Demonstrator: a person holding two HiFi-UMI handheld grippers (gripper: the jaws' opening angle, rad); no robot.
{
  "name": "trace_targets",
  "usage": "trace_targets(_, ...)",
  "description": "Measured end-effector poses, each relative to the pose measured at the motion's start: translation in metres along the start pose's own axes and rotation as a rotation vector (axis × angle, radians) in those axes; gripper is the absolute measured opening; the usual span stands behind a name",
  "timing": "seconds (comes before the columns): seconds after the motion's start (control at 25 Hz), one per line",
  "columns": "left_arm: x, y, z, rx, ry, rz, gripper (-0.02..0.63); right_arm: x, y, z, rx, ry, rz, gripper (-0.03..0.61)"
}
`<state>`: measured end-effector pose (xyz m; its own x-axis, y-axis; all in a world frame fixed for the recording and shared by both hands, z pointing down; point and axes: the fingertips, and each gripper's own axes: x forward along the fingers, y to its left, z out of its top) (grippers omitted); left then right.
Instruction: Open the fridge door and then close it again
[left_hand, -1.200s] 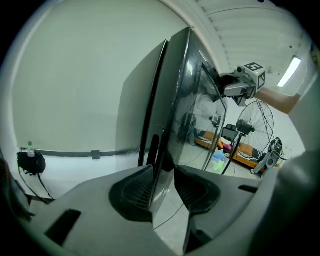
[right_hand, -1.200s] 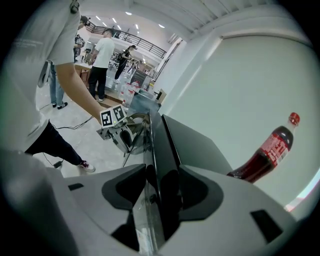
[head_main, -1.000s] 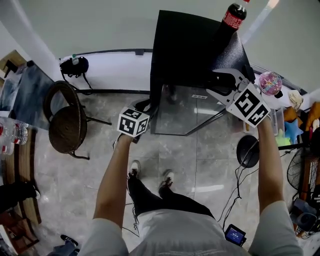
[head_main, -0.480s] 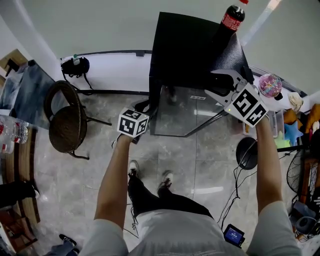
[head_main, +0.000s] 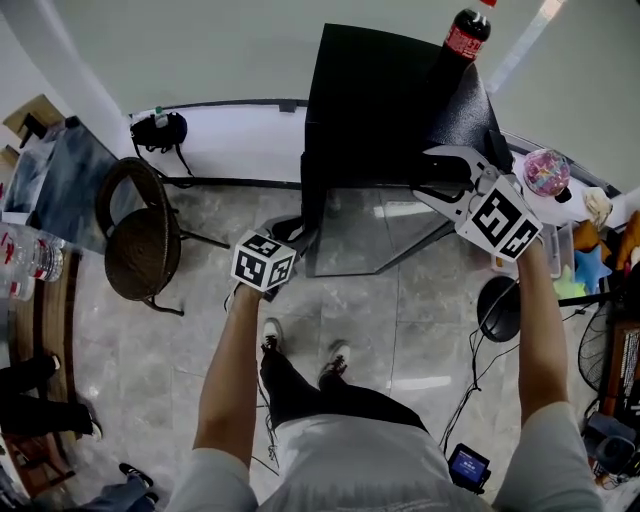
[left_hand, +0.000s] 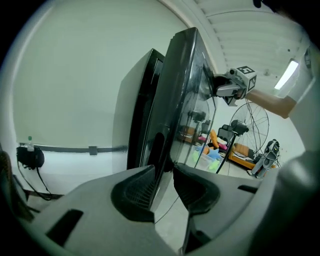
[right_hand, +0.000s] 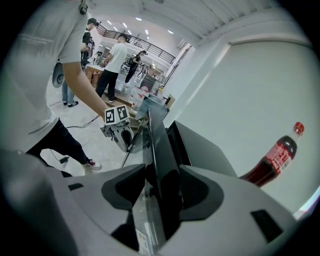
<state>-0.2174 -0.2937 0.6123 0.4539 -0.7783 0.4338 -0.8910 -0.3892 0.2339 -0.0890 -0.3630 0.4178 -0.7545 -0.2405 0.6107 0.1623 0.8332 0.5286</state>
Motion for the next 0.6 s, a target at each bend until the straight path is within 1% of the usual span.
trace_targets(0.2, -0.008, -0.005, -0.005, -0.013, -0.009, 0.041, 0.107, -0.001, 0.005, 0.002, -0.016, -0.015, 0.023, 0.209)
trace_targets(0.4, -0.013, -0.019, -0.009, -0.035, -0.034, 0.038, 0.106, -0.009, 0.011, 0.001, -0.021, -0.031, 0.065, 0.204)
trace_targets(0.52, -0.021, -0.021, -0.015, -0.012, -0.031, 0.055, 0.107, -0.011, 0.014, 0.004, -0.036, -0.046, 0.077, 0.204)
trace_targets(0.56, -0.025, -0.02, -0.017, -0.004, -0.026, 0.068, 0.12, -0.011, 0.015, 0.004, -0.039, -0.052, 0.081, 0.204)
trace_targets(0.6, -0.028, -0.019, -0.019, -0.002, -0.026, 0.077, 0.159, -0.011, 0.015, 0.004, -0.042, -0.056, 0.083, 0.203)
